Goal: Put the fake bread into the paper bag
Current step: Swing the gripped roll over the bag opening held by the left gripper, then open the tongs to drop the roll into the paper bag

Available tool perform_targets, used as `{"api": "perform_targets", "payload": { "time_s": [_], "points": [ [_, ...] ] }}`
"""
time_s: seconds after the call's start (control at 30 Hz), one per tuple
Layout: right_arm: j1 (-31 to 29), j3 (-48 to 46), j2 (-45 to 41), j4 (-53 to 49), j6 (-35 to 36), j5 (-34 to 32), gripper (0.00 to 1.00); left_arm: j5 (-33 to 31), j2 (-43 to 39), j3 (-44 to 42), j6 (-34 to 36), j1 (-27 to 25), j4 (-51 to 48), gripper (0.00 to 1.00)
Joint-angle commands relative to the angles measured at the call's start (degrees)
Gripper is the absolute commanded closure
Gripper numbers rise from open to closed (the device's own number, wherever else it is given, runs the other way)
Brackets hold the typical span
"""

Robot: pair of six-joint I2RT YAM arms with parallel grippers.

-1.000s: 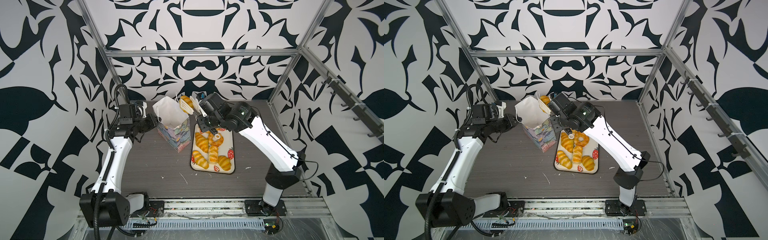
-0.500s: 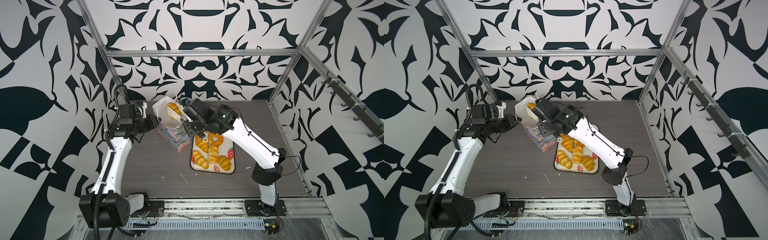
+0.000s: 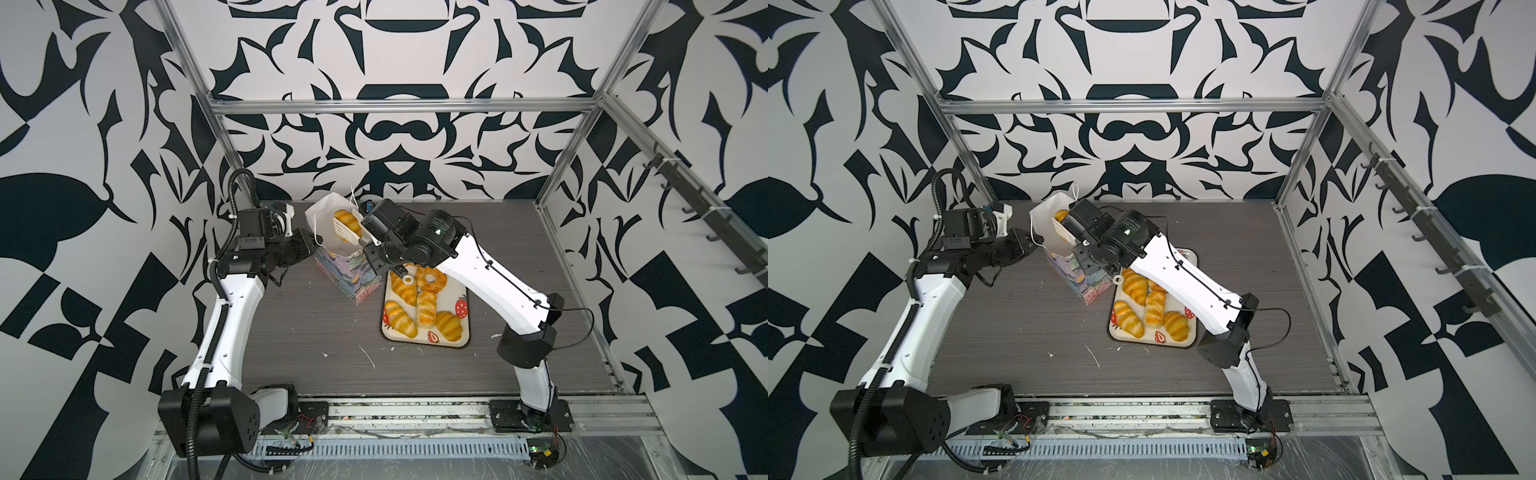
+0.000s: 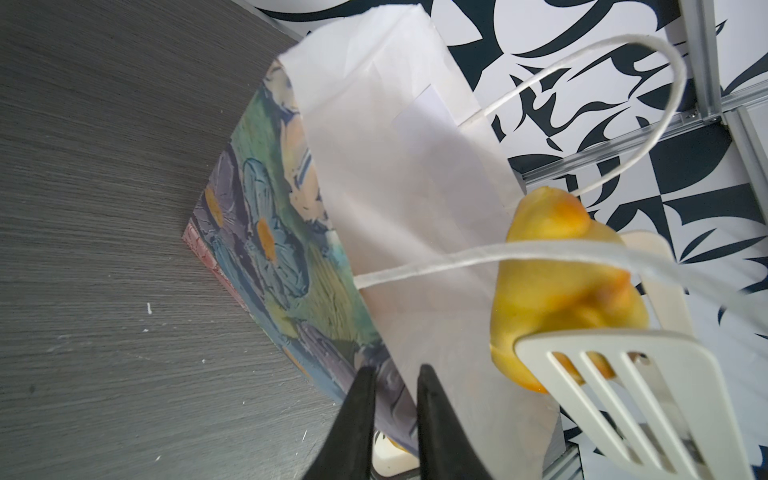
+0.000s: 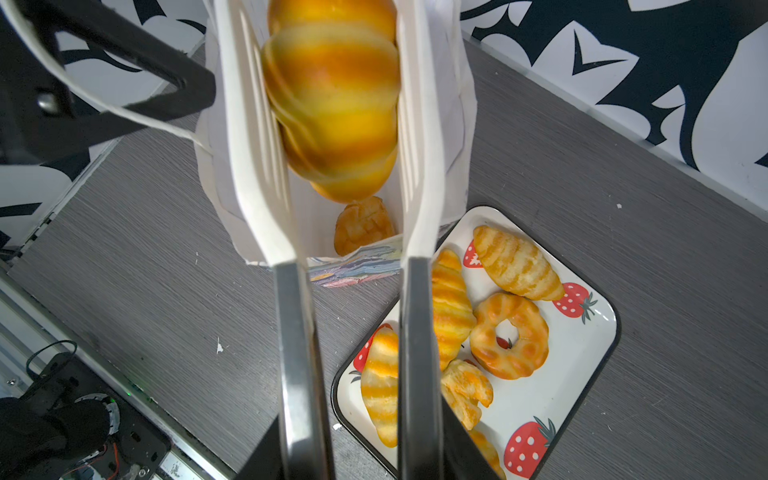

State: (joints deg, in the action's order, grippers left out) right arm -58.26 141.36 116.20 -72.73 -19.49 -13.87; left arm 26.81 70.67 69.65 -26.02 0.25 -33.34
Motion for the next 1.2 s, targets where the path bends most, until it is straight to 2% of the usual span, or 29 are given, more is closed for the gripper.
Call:
{"api": "perform_targets", "payload": {
  "time_s": [0.0, 0.77, 1.17],
  "points": [
    [-0.2, 0.5, -1.8, 1.6, 0.2, -1.5, 0.55, 0.1, -1.2, 1.5, 0.6, -0.3, -1.7, 0.77],
    [-0.2, 1.3, -1.8, 1.2, 1.2, -1.7, 0.43, 0.2, -0.8, 1.6, 0.5, -0.3, -2.0, 0.77],
    [-0.2, 1.4, -3.1, 0.9, 1.0, -2.8, 0.46, 0.0, -1.1, 1.2, 0.5, -0.3, -1.9, 0.77]
  ]
}}
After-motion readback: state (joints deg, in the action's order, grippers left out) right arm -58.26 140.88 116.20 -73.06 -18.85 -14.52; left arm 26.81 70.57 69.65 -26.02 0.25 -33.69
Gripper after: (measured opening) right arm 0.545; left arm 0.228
